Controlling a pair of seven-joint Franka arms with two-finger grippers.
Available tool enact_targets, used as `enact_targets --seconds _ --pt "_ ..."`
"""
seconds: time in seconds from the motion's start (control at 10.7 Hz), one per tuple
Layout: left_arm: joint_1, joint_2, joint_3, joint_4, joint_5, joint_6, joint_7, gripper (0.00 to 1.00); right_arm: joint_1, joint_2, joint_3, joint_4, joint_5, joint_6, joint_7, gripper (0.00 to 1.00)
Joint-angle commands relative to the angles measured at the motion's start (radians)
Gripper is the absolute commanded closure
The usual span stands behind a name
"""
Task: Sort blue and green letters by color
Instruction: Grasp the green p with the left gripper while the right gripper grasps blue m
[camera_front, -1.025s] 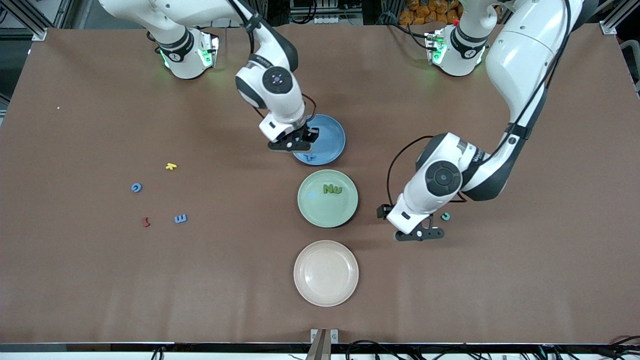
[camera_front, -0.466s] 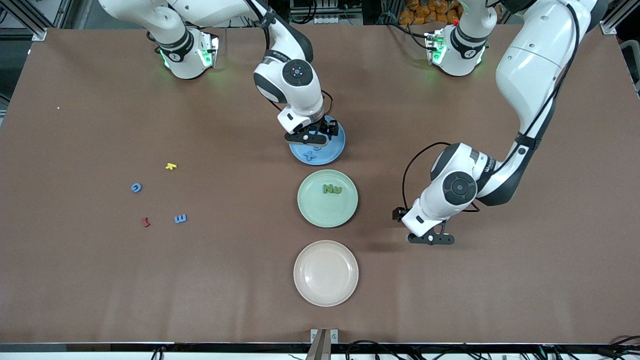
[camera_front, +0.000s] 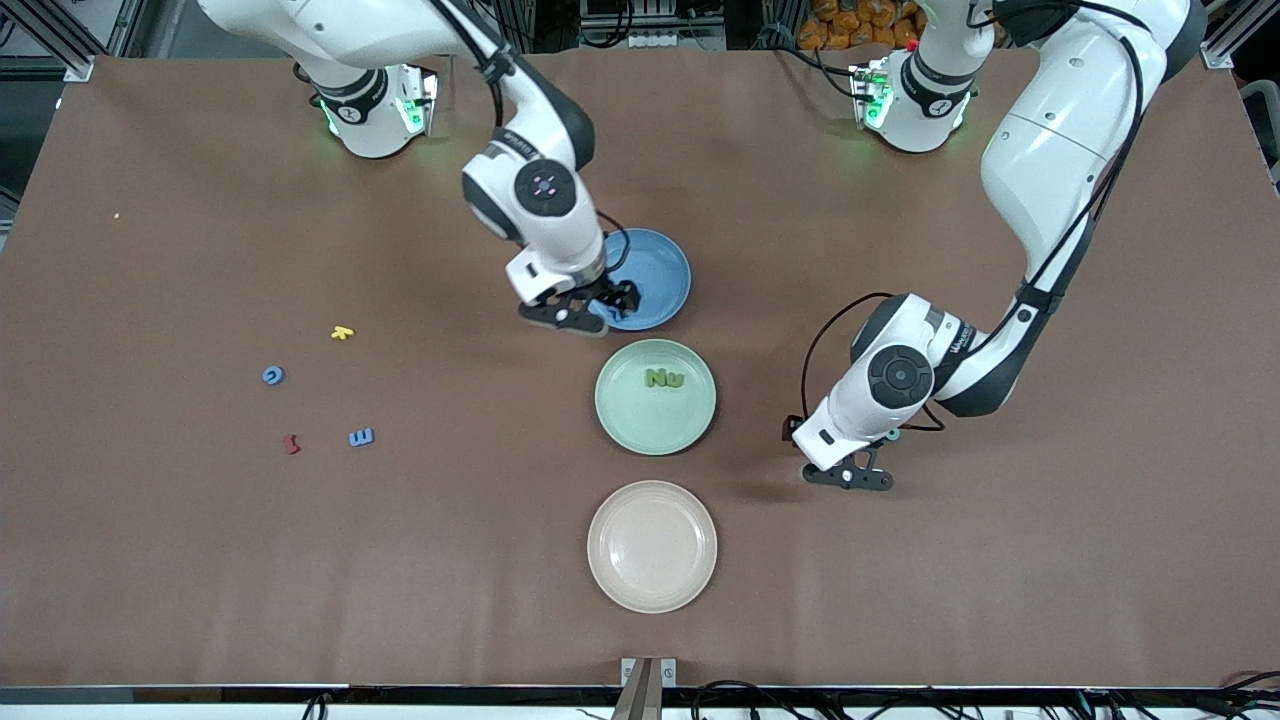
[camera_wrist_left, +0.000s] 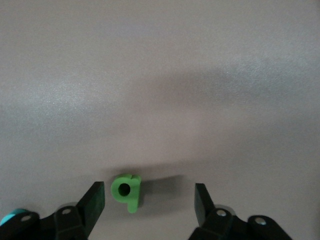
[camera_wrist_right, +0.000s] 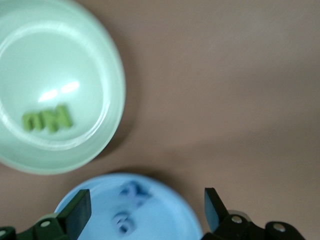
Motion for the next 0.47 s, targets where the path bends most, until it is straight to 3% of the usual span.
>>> enact_targets --seconds 0.0,0.37 --pt "0.035 0.017 -0.004 -0.003 0.026 0.024 0.057 0.22 -0.148 -0.043 0.010 -0.006 0.001 -0.041 -0.091 0.00" --pt "0.035 0.024 -0.004 -0.010 0.026 0.024 0.059 0.28 -0.358 -0.043 0.006 0.002 0.000 -0.039 -0.119 0.00"
